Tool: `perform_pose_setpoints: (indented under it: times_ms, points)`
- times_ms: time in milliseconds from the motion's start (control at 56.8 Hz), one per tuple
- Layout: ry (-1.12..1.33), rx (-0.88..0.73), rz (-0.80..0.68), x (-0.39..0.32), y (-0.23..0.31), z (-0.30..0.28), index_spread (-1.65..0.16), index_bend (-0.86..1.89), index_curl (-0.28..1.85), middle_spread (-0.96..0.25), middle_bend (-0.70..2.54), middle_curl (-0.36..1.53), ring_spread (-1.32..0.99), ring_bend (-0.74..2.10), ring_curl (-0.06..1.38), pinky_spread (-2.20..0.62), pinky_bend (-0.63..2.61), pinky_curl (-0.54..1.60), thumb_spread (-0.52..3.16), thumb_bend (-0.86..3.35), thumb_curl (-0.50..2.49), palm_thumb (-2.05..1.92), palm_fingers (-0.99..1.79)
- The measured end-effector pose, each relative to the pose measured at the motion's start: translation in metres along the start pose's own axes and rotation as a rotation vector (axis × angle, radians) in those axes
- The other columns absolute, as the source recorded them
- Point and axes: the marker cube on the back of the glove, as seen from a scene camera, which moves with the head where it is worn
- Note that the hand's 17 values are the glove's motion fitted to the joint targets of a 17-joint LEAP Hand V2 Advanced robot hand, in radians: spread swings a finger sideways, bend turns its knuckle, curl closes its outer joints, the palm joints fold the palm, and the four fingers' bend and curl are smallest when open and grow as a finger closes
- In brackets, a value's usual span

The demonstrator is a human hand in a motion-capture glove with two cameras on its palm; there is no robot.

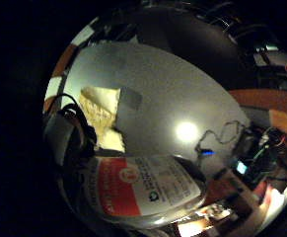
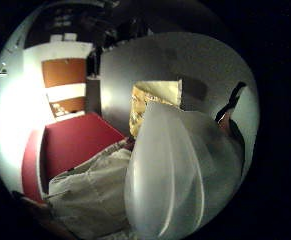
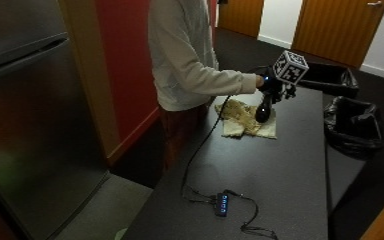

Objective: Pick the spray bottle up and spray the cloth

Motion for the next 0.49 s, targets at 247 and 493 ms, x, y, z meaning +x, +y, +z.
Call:
perform_pose_setpoints:
  times_ms: [247, 493]
  points:
    - [0.396, -0.175, -0.053, -0.073, -0.008, 0.019, -0.14, 0.34, 0.52, -0.09, 0.58, 0.5, -0.19, 0.62, 0.44, -0.22, 0.36, 0.39, 0.23, -0.04, 0.74, 0.94, 1.39]
    - [0.515, -0.262, -0.073, -0.107, -0.022, 0.069, -0.14, 0.34, 0.53, -0.1, 0.58, 0.5, -0.19, 0.61, 0.44, -0.22, 0.37, 0.38, 0.23, -0.04, 0.74, 0.94, 1.39]
